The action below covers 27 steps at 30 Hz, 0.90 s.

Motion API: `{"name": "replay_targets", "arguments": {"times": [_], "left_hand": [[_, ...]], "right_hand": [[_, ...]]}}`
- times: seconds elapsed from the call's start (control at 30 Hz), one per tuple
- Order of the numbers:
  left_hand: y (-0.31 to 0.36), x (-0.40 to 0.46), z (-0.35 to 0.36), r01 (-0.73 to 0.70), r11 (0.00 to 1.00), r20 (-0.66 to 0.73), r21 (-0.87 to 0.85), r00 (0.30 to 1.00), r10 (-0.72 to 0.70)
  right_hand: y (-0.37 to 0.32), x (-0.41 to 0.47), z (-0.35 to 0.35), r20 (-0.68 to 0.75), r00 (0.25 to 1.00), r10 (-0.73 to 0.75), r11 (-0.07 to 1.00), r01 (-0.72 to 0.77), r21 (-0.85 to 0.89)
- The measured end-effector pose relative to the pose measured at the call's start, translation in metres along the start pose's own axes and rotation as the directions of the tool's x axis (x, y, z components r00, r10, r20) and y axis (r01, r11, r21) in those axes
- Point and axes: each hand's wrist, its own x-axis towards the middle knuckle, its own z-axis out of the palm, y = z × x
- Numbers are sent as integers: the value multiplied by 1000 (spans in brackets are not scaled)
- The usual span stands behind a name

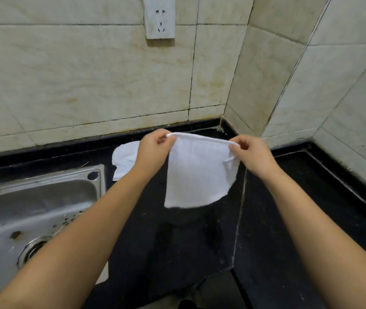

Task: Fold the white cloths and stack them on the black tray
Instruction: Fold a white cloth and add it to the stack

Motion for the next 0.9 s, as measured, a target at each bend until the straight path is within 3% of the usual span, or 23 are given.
{"name": "replay_targets", "arguments": {"times": [0.17,0.33,0.5,0.67,0.77,0.9], "left_hand": [[1,8,-17,80,964,-68,-254,993,-100],[-32,-22,-24,186,931,74,-313,982,-171],[-100,-86,-18,434,878,212,-203,895,-393],[-136,-133,-10,593,804,319,44,755,-573],[-147,-126,-5,597,794,311,114,737,-600],[-148,-92,10,524,824,193,213,804,-562]], "right_hand": [[-5,7,-17,-134,991,-13,997,24,79],[18,-30,-2,1,1000,6,980,-6,200],[79,-80,39,217,949,228,910,-287,300],[121,-115,62,459,778,428,794,-566,219],[128,-105,69,449,772,450,784,-582,214],[131,-65,80,296,841,453,844,-511,163]]}}
